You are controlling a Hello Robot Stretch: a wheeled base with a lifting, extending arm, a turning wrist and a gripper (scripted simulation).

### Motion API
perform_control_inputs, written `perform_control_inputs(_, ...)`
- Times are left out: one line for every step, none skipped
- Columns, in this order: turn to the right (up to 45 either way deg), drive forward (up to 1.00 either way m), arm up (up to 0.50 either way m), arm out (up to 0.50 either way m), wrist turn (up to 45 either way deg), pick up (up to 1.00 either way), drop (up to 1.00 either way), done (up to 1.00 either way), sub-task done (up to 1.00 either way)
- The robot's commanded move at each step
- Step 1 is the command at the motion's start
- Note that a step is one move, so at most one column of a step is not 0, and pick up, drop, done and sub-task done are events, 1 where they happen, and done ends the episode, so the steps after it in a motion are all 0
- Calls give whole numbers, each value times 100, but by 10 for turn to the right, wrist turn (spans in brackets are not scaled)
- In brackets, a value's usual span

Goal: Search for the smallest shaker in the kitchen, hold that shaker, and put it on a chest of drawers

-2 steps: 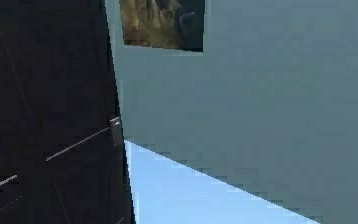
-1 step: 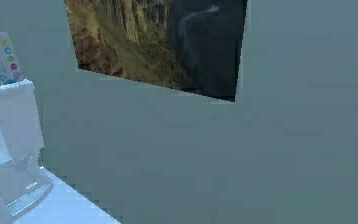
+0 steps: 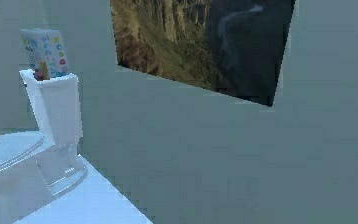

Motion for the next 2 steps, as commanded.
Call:
perform_control_inputs(0, 30, 0, 0, 0, 0, 0, 0, 0)
perform_control_inputs(-420, 0, 0, 0, 0, 0, 0, 0, 0)
